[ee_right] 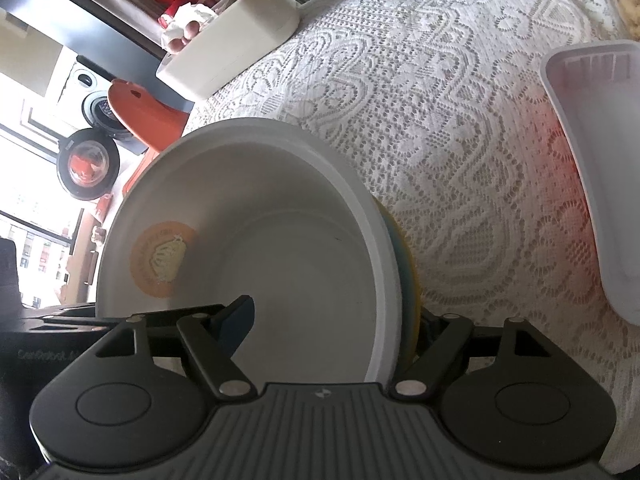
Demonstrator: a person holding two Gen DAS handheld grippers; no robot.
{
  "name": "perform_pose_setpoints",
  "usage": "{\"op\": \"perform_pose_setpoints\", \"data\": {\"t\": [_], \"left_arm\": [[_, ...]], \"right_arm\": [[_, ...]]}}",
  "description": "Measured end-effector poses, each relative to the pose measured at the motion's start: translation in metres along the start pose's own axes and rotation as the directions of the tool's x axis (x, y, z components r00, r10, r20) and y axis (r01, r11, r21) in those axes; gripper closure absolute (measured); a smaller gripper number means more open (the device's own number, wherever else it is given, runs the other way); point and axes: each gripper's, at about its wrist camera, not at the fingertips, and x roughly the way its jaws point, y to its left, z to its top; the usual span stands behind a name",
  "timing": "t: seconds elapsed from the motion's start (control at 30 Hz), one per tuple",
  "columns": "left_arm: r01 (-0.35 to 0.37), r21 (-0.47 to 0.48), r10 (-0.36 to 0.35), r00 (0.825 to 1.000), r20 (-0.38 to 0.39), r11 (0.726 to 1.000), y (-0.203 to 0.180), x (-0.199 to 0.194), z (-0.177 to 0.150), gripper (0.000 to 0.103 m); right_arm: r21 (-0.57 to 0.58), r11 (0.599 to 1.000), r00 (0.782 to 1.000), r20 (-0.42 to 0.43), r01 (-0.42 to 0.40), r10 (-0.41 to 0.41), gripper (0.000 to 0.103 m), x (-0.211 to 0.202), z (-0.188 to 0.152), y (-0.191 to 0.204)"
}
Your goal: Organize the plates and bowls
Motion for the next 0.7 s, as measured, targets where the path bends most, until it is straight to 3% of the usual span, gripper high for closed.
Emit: {"op": "perform_pose_setpoints", "data": {"t": [0.3,0.7], "left_arm": [[-0.009,0.014,0.009,1.0,-0.002,1.0,-0.003,0.001,0.003,0.042],[0.032,0.037,-0.033,0.999,0.039,0.999,-0.009,-0.016,0.007,0.042]], "right_arm": [[-0.002,1.0,1.0,-0.015,0.006,-0.006,0.028,0.0,0.002,0.0],[-0.008,0.999,0.999,0.015,0.037,-0.037,0.028,-0.022,0.008,0.014]]}}
